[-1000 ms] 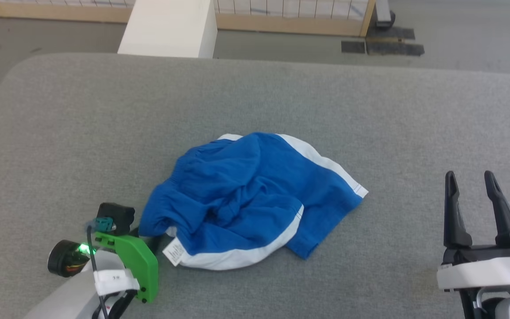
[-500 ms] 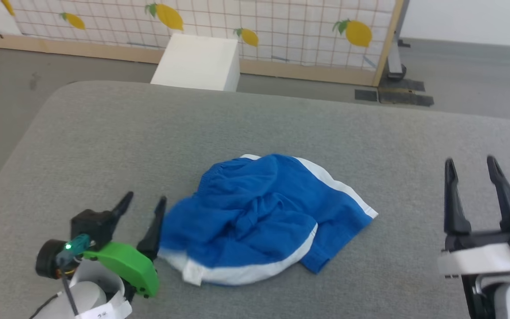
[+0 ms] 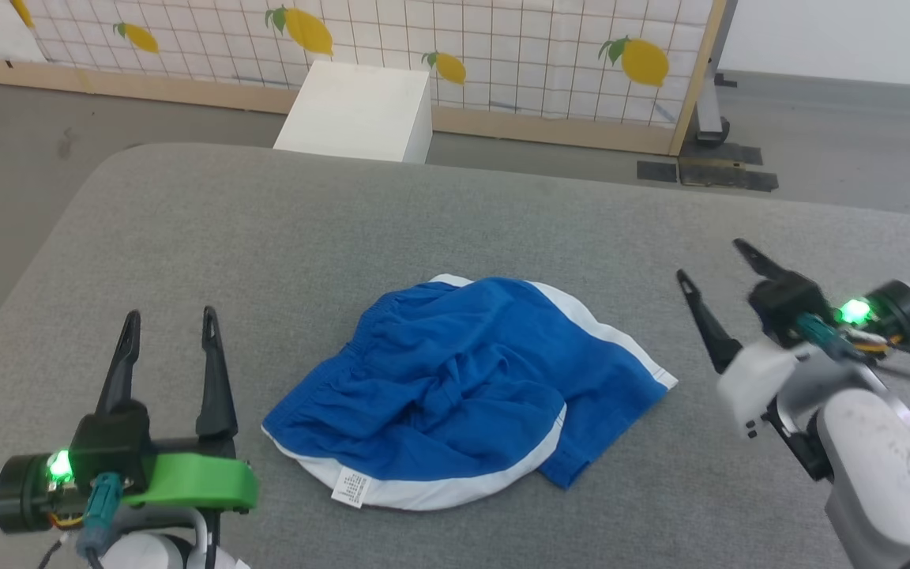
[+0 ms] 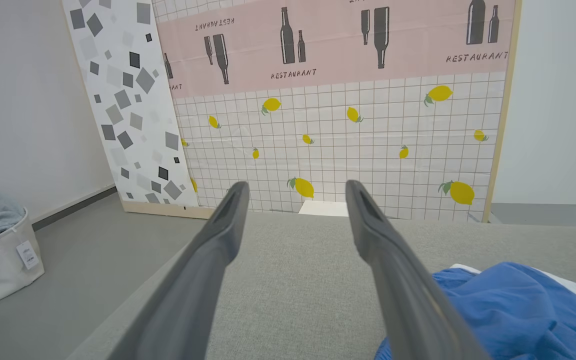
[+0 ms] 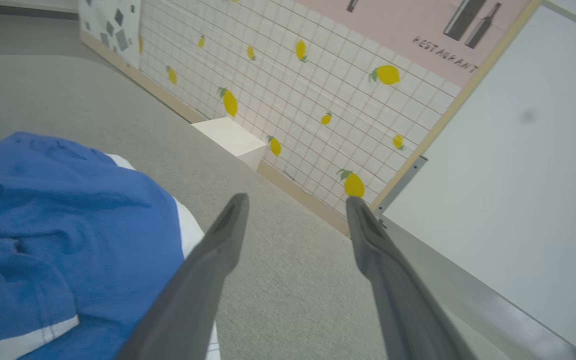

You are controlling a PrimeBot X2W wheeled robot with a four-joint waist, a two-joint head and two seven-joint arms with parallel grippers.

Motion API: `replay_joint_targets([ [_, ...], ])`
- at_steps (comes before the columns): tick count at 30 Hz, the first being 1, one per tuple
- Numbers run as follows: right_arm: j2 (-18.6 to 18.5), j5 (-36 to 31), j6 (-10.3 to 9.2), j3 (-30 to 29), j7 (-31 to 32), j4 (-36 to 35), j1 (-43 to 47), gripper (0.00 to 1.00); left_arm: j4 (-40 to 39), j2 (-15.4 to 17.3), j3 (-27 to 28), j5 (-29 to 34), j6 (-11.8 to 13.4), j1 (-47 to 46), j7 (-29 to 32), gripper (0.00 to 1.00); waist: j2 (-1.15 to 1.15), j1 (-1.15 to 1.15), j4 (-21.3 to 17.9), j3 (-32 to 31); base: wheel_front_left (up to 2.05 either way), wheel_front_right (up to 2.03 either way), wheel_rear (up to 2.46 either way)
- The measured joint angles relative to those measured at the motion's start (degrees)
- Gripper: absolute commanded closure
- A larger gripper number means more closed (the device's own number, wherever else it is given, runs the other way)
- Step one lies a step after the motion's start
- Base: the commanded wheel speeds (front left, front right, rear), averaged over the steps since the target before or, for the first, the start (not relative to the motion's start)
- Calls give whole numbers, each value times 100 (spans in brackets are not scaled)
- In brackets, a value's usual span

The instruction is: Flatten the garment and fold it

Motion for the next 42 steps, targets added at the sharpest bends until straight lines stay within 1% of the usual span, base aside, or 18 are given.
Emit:
replay_joint_targets([
  [2,-248,424,0,583,508,249,-320,0,-15,-209,276,187,-145,160,0,0,0,0,12,42,0,0,0],
  [5,-577,1201,0,1495,1496,560,-714,0,-29,-480,578,399,-430,305,1,0,0,0,34,121,0,0,0],
  [6,-713,1593,0,1891,1953,661,-874,0,-36,-593,689,469,-570,324,0,0,0,0,48,166,0,0,0],
  [7,-837,1883,1,2172,2274,712,-1003,0,-25,-682,777,564,-686,324,0,0,0,0,64,206,0,0,0],
  [8,-925,2112,0,2363,2477,738,-1115,0,-14,-756,843,616,-766,322,0,0,0,0,78,240,0,0,0],
  [11,-1230,2972,0,3033,3244,761,-1569,0,60,-1032,1024,747,-1110,303,0,0,0,0,145,388,0,0,0],
  [14,-1370,3646,0,3505,3698,739,-1903,0,131,-1272,1148,866,-1357,243,0,0,0,0,220,540,0,0,0],
  [17,-1451,4147,0,3860,3906,730,-2169,0,186,-1478,1245,1022,-1573,146,0,0,0,0,308,695,0,0,0],
  [21,-1512,4329,0,4319,3957,936,-2463,0,209,-1677,1355,1126,-1803,-9,1,0,0,0,434,903,0,0,0],
  [24,-1479,4411,0,4599,3861,1204,-2503,0,220,-1790,1414,1218,-1903,-100,0,0,0,0,530,1044,0,0,0],
  [29,-1449,4643,-2,4949,3605,1367,-2683,0,283,-1904,1537,1302,-2020,-154,0,0,0,0,650,1239,0,0,0],
  [30,-1456,4666,-1,5005,3539,1381,-2731,72,292,-1915,1561,1303,-2036,-154,1,0,0,0,656,1261,0,0,0],
  [31,-1468,4662,0,5111,3451,1396,-2802,100,304,-1923,1586,1315,-2049,-154,1,0,0,0,653,1280,0,0,0],
  [37,-1502,4609,1,5458,2839,1445,-3192,100,342,-1951,1680,1400,-2106,-171,0,0,0,1,536,1243,0,0,0],
  [40,-1741,4485,1,5465,2597,1546,-3695,100,283,-1961,1667,1412,-2159,-264,0,0,0,1,509,1267,0,0,0],
  [42,-1857,4411,1,5386,2505,1755,-4114,100,223,-1967,1634,1415,-2197,-367,0,0,0,1,515,1325,0,0,0],
])
